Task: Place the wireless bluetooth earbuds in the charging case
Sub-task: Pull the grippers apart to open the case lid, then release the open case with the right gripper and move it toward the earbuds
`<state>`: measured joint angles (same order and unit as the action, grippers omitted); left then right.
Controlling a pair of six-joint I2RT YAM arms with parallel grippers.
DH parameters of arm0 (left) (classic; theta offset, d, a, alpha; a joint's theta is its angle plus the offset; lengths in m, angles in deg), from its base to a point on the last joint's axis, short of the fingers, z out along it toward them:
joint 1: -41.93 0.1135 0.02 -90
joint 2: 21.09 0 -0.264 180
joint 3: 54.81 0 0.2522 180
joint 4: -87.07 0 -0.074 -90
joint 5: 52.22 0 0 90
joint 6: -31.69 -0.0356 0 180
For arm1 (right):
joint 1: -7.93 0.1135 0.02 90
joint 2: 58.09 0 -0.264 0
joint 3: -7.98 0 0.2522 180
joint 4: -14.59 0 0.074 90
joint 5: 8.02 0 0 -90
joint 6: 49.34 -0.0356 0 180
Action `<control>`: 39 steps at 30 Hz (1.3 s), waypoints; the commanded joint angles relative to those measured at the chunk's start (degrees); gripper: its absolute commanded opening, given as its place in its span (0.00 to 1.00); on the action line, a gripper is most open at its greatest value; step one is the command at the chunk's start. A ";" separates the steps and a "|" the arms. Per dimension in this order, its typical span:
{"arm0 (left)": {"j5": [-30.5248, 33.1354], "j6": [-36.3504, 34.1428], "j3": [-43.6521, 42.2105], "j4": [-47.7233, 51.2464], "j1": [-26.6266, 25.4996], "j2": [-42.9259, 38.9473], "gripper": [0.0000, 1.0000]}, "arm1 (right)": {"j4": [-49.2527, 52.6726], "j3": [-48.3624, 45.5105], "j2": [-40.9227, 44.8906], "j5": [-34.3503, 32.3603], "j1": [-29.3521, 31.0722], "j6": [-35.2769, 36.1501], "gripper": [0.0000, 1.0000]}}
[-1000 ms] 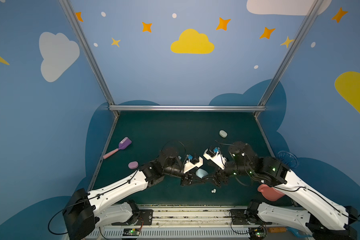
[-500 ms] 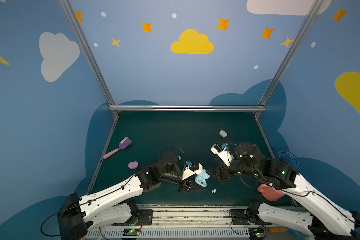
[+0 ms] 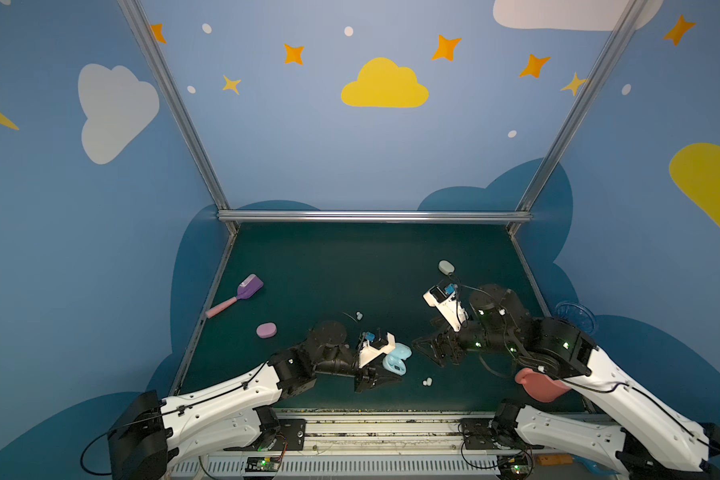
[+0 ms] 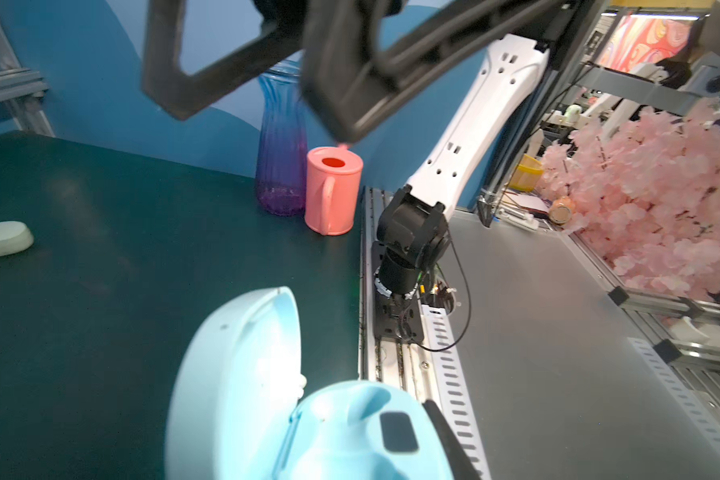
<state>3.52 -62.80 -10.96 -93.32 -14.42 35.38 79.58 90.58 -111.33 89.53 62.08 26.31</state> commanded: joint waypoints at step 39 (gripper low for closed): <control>18.61 2.91 -14.35 -6.38 5.82 -19.13 0.04 | -26.19 -22.27 -29.49 0.59 -6.46 -54.13 0.72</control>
<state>20.98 -60.38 -25.11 -99.49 -8.78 16.45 54.90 66.58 -138.85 90.58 54.92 -25.51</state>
